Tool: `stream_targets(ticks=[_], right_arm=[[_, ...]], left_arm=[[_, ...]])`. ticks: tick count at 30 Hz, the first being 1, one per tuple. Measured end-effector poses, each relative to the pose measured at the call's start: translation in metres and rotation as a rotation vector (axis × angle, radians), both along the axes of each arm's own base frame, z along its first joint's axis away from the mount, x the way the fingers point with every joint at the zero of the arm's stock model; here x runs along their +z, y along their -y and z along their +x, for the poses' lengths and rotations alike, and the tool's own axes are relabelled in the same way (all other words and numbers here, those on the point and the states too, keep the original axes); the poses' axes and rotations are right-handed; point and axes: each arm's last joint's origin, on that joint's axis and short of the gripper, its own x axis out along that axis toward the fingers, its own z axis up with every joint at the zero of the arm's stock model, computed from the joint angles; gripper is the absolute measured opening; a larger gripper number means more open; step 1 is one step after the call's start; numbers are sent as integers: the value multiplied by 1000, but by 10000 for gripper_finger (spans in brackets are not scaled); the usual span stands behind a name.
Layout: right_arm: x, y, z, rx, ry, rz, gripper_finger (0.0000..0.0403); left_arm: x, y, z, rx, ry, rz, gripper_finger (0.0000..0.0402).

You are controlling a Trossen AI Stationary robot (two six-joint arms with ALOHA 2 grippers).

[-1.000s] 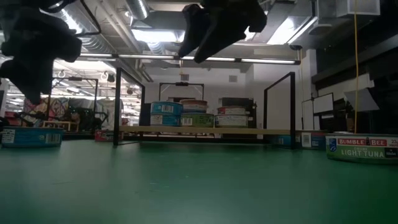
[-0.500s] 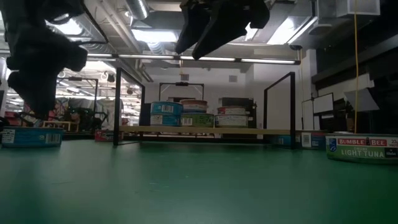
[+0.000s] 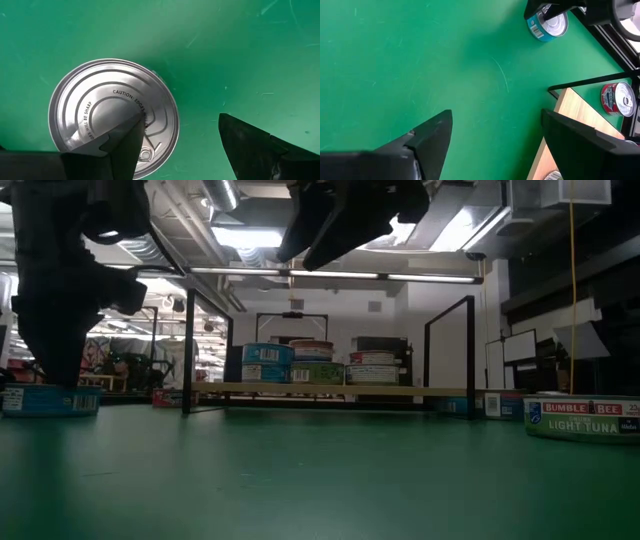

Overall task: Stack canned seafood by type on shelf
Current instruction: Stack the yellow blue tuna can on top of the yellow blue tuna can on the shelf

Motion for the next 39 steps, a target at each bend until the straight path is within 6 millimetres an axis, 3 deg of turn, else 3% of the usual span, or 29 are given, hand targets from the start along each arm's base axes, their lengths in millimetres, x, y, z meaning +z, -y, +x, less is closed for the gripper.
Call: stream_targets(ticks=[5, 19, 30, 39], right_arm=[[0, 0, 0, 0, 0, 0, 301], [0, 0, 0, 0, -1, 0, 301], [0, 0, 0, 0, -1, 0, 301], [0, 0, 0, 0, -1, 0, 301]], left_arm=[[-3, 0, 1, 0, -26, 15, 240], [-5, -2, -3, 26, -75, 64, 115], [-6, -2, -2, -36, -71, 65, 96], [-5, -1, 0, -45, -52, 49, 18]])
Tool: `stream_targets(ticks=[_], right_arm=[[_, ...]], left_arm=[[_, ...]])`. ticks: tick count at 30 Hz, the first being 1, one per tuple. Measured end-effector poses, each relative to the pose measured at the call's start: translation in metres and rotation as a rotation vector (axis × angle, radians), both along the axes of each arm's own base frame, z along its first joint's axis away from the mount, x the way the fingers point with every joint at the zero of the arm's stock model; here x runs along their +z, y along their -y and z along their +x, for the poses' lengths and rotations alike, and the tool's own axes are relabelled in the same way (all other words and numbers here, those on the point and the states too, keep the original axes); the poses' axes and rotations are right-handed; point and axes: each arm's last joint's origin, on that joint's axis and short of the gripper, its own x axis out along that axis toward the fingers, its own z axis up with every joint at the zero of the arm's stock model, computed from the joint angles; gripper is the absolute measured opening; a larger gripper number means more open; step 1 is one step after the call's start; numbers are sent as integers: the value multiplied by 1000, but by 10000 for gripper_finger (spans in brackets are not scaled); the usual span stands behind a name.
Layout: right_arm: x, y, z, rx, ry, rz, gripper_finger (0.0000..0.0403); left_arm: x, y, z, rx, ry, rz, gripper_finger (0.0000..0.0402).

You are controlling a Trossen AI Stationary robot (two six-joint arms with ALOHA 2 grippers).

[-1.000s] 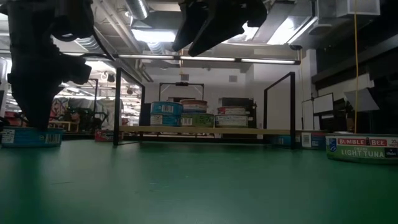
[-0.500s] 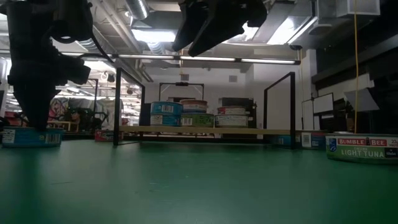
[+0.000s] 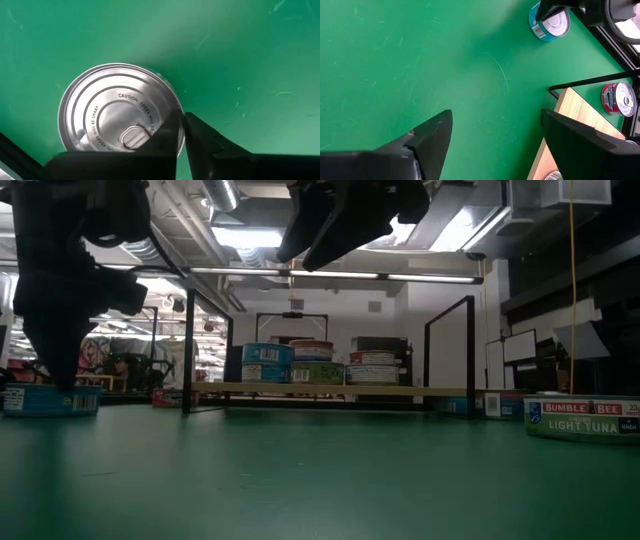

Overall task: Stack canned seafood by type on shelf
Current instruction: Stack the yellow blue tuna can on top of the yellow blue tuna can on the shelf

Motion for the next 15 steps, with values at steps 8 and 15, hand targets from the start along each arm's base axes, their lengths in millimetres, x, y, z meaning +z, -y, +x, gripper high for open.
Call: stream_targets(ticks=[8, 15], right_arm=[[-3, 0, 2, 0, -1, 0, 301], [-14, -3, 15, 2, 52, 8, 301]], left_arm=[[5, 1, 7, -6, 43, -3, 0], [12, 6, 23, -39, 177, -66, 0]])
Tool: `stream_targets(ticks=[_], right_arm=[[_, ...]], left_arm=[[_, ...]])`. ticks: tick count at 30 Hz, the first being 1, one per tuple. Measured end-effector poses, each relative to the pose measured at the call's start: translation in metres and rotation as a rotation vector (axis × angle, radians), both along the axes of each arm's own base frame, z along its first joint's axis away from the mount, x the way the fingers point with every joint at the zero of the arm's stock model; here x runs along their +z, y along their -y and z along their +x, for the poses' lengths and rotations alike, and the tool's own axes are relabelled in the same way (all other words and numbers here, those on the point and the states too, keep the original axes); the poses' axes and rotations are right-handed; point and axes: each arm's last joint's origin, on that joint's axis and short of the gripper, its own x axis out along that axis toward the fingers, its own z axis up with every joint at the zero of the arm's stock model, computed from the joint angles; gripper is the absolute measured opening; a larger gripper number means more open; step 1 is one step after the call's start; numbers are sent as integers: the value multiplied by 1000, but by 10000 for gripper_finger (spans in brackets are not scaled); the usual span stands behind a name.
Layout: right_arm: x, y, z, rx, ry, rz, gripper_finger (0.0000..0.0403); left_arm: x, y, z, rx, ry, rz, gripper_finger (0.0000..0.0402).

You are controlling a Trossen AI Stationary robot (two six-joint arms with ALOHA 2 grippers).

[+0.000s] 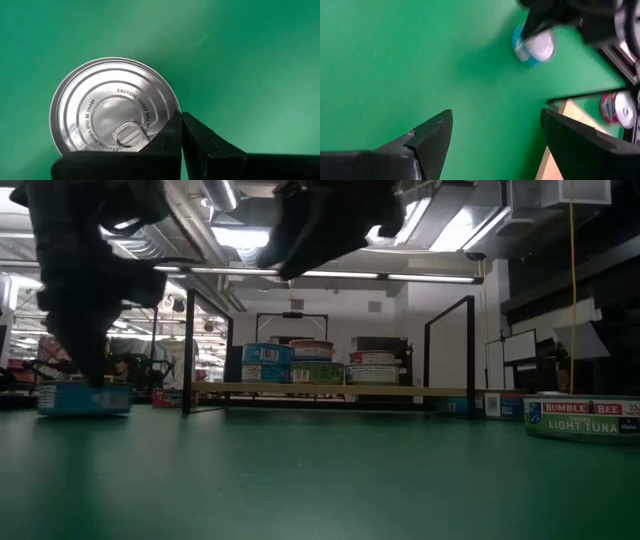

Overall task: Stack canned seafood by type on shelf
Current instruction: Stack the yellow blue tuna can on top of the yellow blue tuna can on the shelf

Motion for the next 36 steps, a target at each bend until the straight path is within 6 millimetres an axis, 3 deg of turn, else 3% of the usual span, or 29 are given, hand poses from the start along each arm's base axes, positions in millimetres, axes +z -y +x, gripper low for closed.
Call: stream_targets(ticks=[7, 18, 27, 36], right_arm=[[-19, -3, 17, 6, 46, 2, 301], [-65, -8, 44, 58, 90, -85, 301], [-85, -8, 54, 77, 122, -167, 301], [-87, -8, 57, 71, 150, -163, 301]], left_arm=[[7, 5, 15, -23, 167, -76, 0], [16, 11, 29, -41, 332, -151, 0], [19, 13, 33, -39, 379, -175, 0], [22, 13, 37, -41, 434, -187, 0]])
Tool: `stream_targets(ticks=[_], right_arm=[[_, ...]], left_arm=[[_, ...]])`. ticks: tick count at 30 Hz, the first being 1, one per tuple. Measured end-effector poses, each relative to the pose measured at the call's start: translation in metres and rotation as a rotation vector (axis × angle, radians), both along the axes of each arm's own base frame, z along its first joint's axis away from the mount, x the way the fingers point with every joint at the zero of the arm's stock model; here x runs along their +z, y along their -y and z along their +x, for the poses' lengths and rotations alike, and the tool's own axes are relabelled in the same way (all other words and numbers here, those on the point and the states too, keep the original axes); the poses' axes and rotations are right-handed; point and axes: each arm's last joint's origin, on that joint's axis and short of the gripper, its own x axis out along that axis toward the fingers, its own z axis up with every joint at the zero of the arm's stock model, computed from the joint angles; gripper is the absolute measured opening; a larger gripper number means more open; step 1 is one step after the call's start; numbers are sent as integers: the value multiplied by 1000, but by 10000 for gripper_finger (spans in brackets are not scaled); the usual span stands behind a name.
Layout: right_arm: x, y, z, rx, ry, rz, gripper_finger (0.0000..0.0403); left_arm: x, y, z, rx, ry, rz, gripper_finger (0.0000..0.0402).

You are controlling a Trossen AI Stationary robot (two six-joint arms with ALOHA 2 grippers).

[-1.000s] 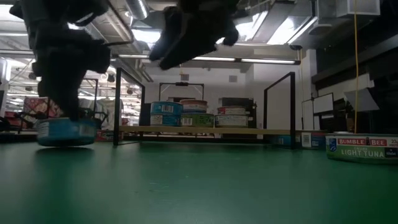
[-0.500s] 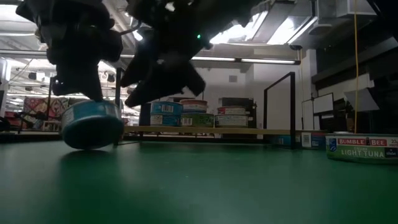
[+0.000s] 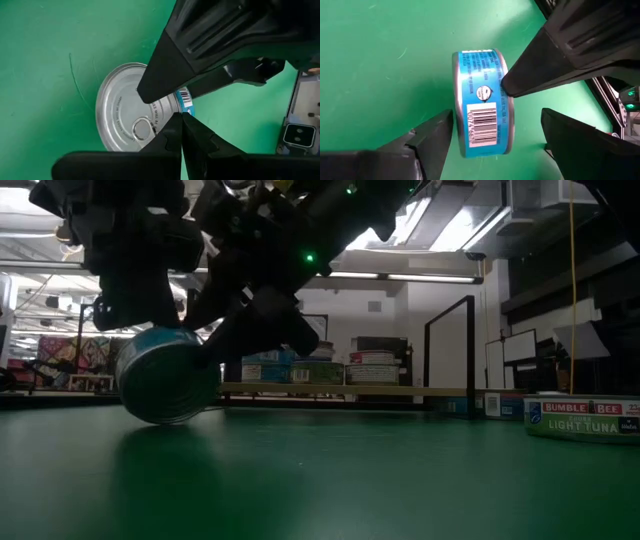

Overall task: Stack canned seafood by type on shelf
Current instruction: Stack the yellow blue tuna can on top of the yellow blue tuna can on the shelf

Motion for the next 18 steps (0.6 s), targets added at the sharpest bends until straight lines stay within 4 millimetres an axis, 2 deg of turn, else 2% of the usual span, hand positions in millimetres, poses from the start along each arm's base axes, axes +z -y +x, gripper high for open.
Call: stream_targets(ticks=[6, 18], right_arm=[[0, 0, 0, 0, -6, -1, 282], [-4, 0, -4, 13, -62, -1, 147]], left_arm=[[1, 0, 1, -3, 20, -8, 0], [3, 1, 3, -8, 42, -13, 2]])
